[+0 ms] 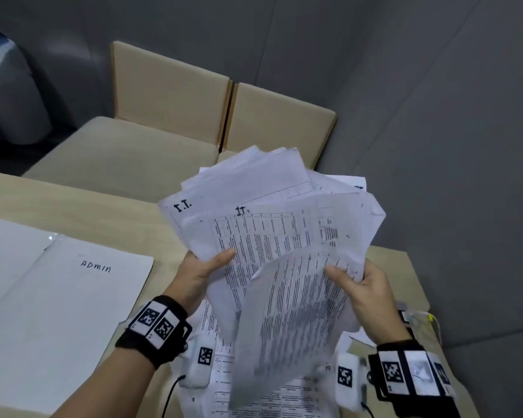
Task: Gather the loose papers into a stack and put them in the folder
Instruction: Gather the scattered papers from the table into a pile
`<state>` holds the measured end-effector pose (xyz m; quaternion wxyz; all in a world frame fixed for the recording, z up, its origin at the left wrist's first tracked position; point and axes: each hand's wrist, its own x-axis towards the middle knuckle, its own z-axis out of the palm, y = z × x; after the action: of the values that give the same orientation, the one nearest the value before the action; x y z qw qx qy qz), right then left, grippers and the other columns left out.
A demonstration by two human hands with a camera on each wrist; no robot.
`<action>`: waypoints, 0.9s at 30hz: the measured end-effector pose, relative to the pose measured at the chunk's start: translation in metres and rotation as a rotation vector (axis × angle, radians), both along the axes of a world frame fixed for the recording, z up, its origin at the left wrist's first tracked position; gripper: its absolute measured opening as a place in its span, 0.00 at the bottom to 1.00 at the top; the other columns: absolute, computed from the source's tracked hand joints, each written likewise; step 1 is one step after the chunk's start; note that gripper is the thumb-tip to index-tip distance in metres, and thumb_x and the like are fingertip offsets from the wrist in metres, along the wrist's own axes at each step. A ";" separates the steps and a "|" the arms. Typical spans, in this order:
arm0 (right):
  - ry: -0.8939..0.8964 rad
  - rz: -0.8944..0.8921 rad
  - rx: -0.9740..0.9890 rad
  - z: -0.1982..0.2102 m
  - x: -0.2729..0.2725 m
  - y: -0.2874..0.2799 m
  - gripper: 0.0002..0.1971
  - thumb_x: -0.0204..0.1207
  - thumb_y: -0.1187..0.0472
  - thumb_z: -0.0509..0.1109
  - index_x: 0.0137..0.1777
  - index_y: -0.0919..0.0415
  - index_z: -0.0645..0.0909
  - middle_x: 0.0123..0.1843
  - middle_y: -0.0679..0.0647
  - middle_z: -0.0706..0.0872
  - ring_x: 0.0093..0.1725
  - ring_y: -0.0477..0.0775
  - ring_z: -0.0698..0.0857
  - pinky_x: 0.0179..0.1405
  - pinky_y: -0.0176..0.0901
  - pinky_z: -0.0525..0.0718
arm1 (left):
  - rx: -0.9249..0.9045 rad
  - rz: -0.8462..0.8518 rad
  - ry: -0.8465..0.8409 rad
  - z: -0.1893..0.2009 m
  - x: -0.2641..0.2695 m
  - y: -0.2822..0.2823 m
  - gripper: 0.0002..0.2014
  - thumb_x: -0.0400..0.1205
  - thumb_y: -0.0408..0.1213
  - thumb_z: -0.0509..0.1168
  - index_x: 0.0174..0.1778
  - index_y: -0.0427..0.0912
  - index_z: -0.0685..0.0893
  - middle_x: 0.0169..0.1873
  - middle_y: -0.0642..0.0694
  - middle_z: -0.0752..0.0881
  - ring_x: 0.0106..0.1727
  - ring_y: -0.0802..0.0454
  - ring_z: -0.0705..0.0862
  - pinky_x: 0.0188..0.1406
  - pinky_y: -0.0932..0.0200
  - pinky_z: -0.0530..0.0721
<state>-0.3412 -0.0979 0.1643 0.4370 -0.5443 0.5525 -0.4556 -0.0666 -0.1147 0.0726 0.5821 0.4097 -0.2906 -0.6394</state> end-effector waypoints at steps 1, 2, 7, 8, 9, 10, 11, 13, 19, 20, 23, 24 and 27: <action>-0.009 -0.048 -0.043 -0.001 0.002 0.000 0.09 0.79 0.69 0.73 0.56 0.58 0.88 0.49 0.44 0.96 0.51 0.44 0.94 0.47 0.31 0.89 | -0.039 0.005 -0.005 0.004 0.001 0.001 0.44 0.47 0.55 0.89 0.59 0.45 0.87 0.54 0.44 0.92 0.55 0.44 0.90 0.47 0.56 0.91; -0.004 -0.106 -0.111 -0.002 0.005 0.000 0.09 0.79 0.69 0.73 0.53 0.55 0.88 0.46 0.41 0.96 0.48 0.40 0.94 0.45 0.29 0.88 | -0.076 0.008 -0.011 0.010 0.002 0.003 0.41 0.49 0.54 0.88 0.58 0.46 0.88 0.55 0.44 0.93 0.55 0.46 0.91 0.49 0.56 0.91; -0.053 -0.278 -0.253 -0.010 0.016 0.003 0.05 0.78 0.65 0.75 0.50 0.55 0.86 0.44 0.47 0.94 0.47 0.41 0.92 0.45 0.29 0.87 | -0.177 0.032 -0.142 0.022 0.016 0.021 0.49 0.48 0.55 0.88 0.63 0.32 0.85 0.51 0.43 0.95 0.53 0.48 0.93 0.46 0.62 0.90; -0.059 -0.251 -0.198 -0.016 0.018 0.005 0.05 0.77 0.63 0.77 0.51 0.58 0.85 0.45 0.49 0.93 0.46 0.45 0.92 0.45 0.33 0.88 | -0.174 0.028 -0.160 0.022 0.019 0.024 0.52 0.45 0.56 0.88 0.62 0.29 0.85 0.47 0.46 0.96 0.50 0.52 0.94 0.44 0.66 0.89; -0.048 -0.227 -0.125 -0.023 0.020 0.006 0.08 0.74 0.61 0.79 0.48 0.61 0.83 0.41 0.49 0.91 0.41 0.46 0.91 0.42 0.36 0.88 | -0.167 0.030 -0.176 0.021 0.023 0.026 0.54 0.42 0.57 0.88 0.61 0.28 0.85 0.43 0.49 0.96 0.45 0.56 0.94 0.41 0.68 0.89; -0.021 -0.201 -0.066 -0.031 0.021 0.007 0.11 0.71 0.61 0.80 0.42 0.61 0.80 0.34 0.47 0.88 0.35 0.45 0.88 0.39 0.38 0.87 | -0.156 0.040 -0.208 0.020 0.027 0.025 0.54 0.42 0.57 0.88 0.60 0.28 0.85 0.39 0.51 0.96 0.42 0.58 0.94 0.40 0.69 0.89; -0.006 -0.169 -0.017 -0.038 0.022 0.008 0.13 0.70 0.62 0.81 0.37 0.61 0.77 0.29 0.49 0.86 0.32 0.47 0.87 0.39 0.42 0.88 | -0.160 0.049 -0.241 0.018 0.032 0.022 0.52 0.44 0.54 0.89 0.61 0.29 0.83 0.41 0.50 0.96 0.44 0.57 0.94 0.42 0.67 0.89; 0.018 -0.074 0.032 -0.054 0.023 0.009 0.18 0.69 0.60 0.83 0.33 0.69 0.77 0.30 0.64 0.86 0.35 0.61 0.89 0.47 0.63 0.90 | -0.178 0.051 -0.289 0.015 0.039 0.016 0.48 0.54 0.44 0.89 0.70 0.35 0.77 0.54 0.47 0.93 0.57 0.50 0.92 0.49 0.61 0.91; -0.084 0.009 0.138 -0.071 0.021 0.007 0.21 0.68 0.65 0.83 0.61 0.70 0.86 0.55 0.64 0.94 0.58 0.65 0.93 0.64 0.69 0.86 | -0.160 0.060 -0.323 0.007 0.045 0.010 0.36 0.61 0.32 0.86 0.63 0.55 0.81 0.58 0.47 0.92 0.57 0.52 0.92 0.48 0.59 0.92; -0.089 0.021 0.158 -0.073 0.022 0.007 0.21 0.69 0.66 0.82 0.61 0.69 0.86 0.56 0.63 0.94 0.58 0.64 0.93 0.64 0.68 0.86 | -0.154 0.055 -0.346 0.004 0.044 0.010 0.38 0.59 0.36 0.88 0.65 0.52 0.81 0.59 0.45 0.91 0.58 0.49 0.91 0.51 0.53 0.92; -0.101 0.005 0.220 -0.083 0.025 0.009 0.21 0.70 0.69 0.81 0.63 0.68 0.85 0.57 0.61 0.94 0.59 0.62 0.93 0.64 0.62 0.87 | -0.046 0.063 -0.368 -0.014 0.042 0.012 0.53 0.54 0.46 0.89 0.75 0.50 0.69 0.66 0.44 0.86 0.63 0.46 0.89 0.58 0.39 0.90; -0.116 -0.004 0.226 -0.083 0.025 0.010 0.21 0.70 0.69 0.81 0.64 0.66 0.85 0.58 0.60 0.94 0.60 0.60 0.92 0.63 0.59 0.88 | -0.013 0.068 -0.367 -0.023 0.042 0.014 0.56 0.54 0.47 0.90 0.76 0.53 0.66 0.68 0.45 0.83 0.65 0.47 0.87 0.60 0.41 0.89; -0.133 -0.027 0.218 -0.083 0.025 0.012 0.23 0.69 0.71 0.81 0.65 0.65 0.85 0.58 0.60 0.94 0.59 0.59 0.93 0.60 0.53 0.90 | 0.000 0.023 -0.441 -0.031 0.037 0.022 0.57 0.56 0.46 0.89 0.78 0.57 0.63 0.74 0.53 0.76 0.73 0.53 0.80 0.69 0.50 0.83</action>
<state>-0.3164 -0.0856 0.0811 0.5232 -0.4545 0.5758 -0.4337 -0.0291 -0.0928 0.0418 0.5115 0.5430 -0.4062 -0.5277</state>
